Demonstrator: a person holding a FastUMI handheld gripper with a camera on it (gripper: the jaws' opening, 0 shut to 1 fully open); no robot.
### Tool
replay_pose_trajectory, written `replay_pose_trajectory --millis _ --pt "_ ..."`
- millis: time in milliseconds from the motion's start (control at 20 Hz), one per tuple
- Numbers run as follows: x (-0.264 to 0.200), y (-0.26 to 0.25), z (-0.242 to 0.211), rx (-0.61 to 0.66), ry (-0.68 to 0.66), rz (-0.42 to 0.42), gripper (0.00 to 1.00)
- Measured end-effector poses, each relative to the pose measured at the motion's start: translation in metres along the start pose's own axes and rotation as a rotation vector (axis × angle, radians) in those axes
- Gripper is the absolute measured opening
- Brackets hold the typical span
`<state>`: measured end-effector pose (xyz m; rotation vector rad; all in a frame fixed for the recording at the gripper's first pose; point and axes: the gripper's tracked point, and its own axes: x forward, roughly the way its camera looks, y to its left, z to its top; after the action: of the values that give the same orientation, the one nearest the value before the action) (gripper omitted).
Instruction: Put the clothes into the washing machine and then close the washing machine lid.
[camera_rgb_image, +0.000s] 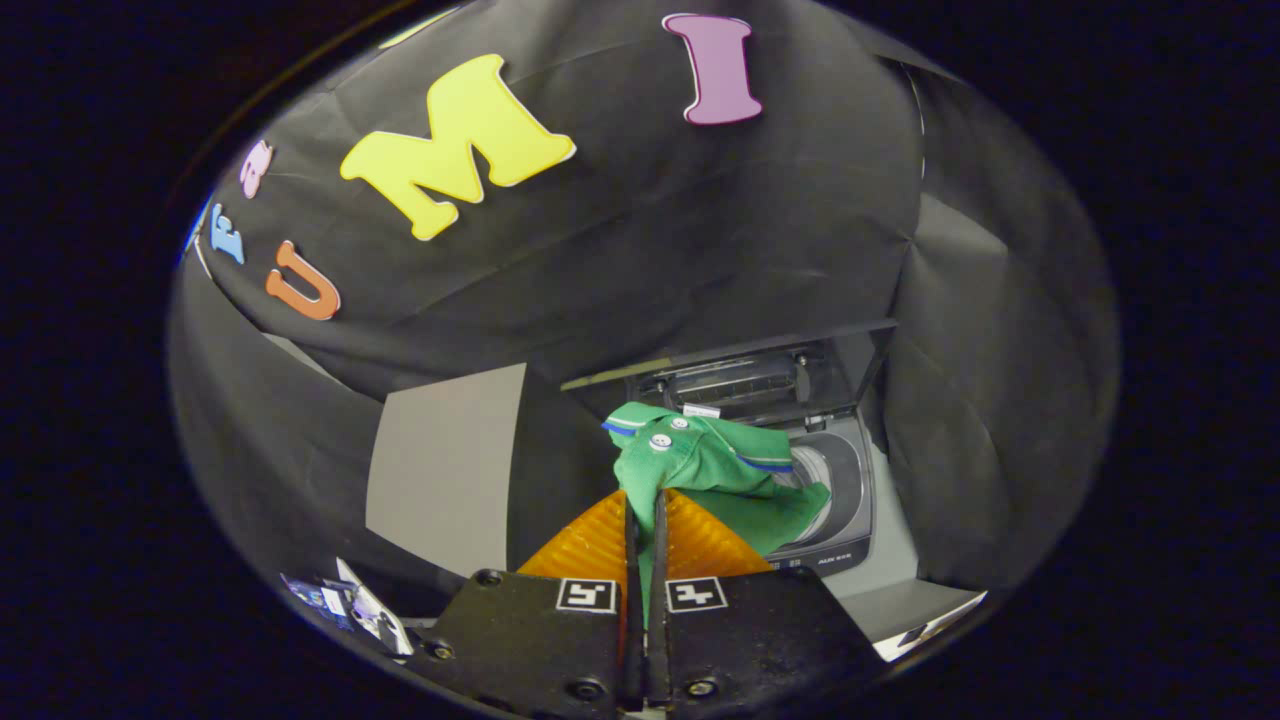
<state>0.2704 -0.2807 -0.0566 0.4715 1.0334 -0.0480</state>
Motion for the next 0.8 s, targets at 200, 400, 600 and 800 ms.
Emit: replay_pose_trajectory --millis 200,400,600,800 --pt "0.029 -0.023 -0.016 0.011 0.027 -0.04 0.05" --pt "0.069 -0.047 -0.034 0.023 0.051 -0.076 0.05" --pt "0.103 -0.066 -0.054 0.056 0.068 -0.073 0.05" --pt "0.14 -0.08 -0.066 0.079 0.05 -0.077 0.05"
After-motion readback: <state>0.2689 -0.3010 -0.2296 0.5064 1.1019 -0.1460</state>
